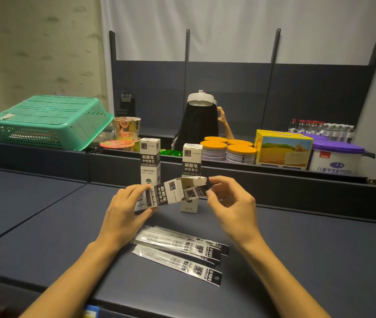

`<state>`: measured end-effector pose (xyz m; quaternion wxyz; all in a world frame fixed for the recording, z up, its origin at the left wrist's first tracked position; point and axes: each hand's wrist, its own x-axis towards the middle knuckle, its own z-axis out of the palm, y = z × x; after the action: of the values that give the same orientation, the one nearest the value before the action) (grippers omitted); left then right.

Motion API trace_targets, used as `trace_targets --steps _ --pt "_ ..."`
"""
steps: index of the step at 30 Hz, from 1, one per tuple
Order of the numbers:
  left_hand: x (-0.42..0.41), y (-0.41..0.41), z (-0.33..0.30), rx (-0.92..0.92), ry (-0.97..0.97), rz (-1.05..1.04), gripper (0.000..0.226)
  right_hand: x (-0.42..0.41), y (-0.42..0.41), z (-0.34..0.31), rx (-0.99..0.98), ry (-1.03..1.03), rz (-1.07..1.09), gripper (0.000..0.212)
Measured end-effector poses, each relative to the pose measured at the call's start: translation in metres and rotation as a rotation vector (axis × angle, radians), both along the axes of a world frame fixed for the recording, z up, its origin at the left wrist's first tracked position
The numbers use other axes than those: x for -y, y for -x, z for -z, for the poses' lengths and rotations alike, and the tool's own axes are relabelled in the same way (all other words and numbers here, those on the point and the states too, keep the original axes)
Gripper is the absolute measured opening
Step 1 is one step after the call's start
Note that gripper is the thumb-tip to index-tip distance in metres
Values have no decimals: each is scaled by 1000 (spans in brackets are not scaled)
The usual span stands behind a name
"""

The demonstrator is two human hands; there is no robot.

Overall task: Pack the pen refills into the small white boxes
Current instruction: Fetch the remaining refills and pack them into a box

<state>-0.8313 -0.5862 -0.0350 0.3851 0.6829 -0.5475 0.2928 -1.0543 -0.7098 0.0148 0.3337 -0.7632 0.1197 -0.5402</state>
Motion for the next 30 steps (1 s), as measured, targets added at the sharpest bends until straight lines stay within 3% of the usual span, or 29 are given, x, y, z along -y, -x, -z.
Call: trace_targets --steps 6,30 --pt "0 0 0 15 -5 11 64 1 -7 10 -66 58 11 12" --pt "1 1 0 50 -11 27 67 -5 -15 15 -177 182 -42 31"
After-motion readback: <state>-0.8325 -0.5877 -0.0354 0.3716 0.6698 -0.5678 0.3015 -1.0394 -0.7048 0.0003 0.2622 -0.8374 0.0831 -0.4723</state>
